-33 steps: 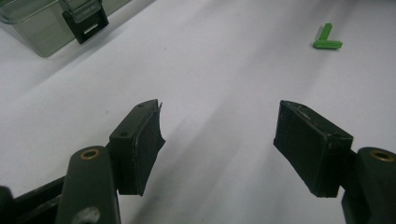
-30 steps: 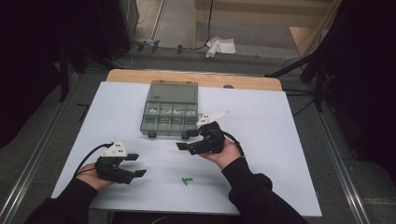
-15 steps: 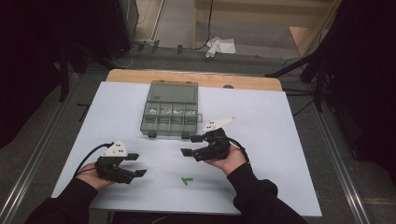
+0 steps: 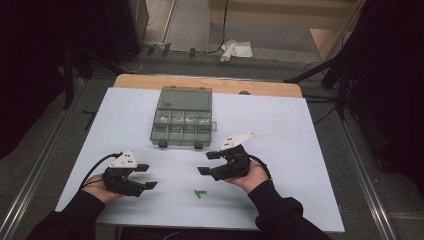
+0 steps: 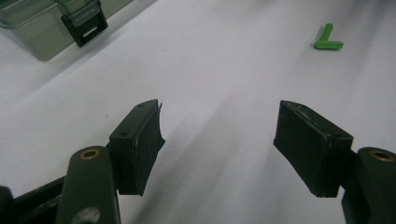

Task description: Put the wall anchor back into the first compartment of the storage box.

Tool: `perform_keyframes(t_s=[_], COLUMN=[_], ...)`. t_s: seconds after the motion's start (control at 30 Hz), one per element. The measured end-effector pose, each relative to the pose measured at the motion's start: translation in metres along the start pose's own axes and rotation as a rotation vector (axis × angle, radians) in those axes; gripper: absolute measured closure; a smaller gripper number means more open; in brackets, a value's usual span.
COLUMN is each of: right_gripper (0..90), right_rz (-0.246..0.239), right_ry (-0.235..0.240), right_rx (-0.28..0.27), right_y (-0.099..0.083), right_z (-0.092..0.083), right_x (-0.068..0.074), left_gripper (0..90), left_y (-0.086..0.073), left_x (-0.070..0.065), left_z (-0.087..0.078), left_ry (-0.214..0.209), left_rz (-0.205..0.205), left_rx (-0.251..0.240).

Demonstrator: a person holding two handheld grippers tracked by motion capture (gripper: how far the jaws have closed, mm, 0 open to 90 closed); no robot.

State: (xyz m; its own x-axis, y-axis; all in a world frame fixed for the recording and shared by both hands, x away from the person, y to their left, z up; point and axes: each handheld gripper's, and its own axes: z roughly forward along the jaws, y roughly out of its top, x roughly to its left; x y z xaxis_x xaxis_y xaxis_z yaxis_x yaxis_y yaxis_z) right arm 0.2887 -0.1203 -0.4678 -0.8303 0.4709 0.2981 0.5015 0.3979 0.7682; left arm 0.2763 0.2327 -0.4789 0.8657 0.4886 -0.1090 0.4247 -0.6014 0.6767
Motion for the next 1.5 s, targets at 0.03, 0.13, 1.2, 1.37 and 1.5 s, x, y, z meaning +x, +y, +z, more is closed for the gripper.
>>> perform_keyframes(t_s=[0.03, 0.13, 1.2, 1.37, 1.5], right_gripper=[35.6, 35.9, 41.6, 43.3, 46.1], right_rz=[-0.004, -0.007, 0.025, 0.016, 0.005], right_ry=[-0.001, 0.003, 0.028, 0.034, 0.035], right_rx=[-0.003, 0.006, 0.094, 0.114, 0.131], right_y=[-0.001, -0.005, -0.034, -0.036, -0.038], right_z=[0.001, 0.002, 0.022, 0.025, 0.027], right_x=[0.000, 0.000, 0.004, 0.007, 0.009], left_gripper=[30.5, 30.6, 30.6, 30.5, 30.5], left_y=[0.000, -0.001, 0.003, 0.003, 0.004], left_x=[0.000, 0.003, 0.004, 0.004, 0.004], left_z=[-0.001, -0.002, 0.001, 0.000, 0.000], left_ry=[-0.001, 0.004, -0.006, -0.006, -0.007], left_rz=[0.001, -0.009, 0.003, 0.004, 0.003], left_rx=[0.003, -0.010, -0.008, -0.008, -0.005])
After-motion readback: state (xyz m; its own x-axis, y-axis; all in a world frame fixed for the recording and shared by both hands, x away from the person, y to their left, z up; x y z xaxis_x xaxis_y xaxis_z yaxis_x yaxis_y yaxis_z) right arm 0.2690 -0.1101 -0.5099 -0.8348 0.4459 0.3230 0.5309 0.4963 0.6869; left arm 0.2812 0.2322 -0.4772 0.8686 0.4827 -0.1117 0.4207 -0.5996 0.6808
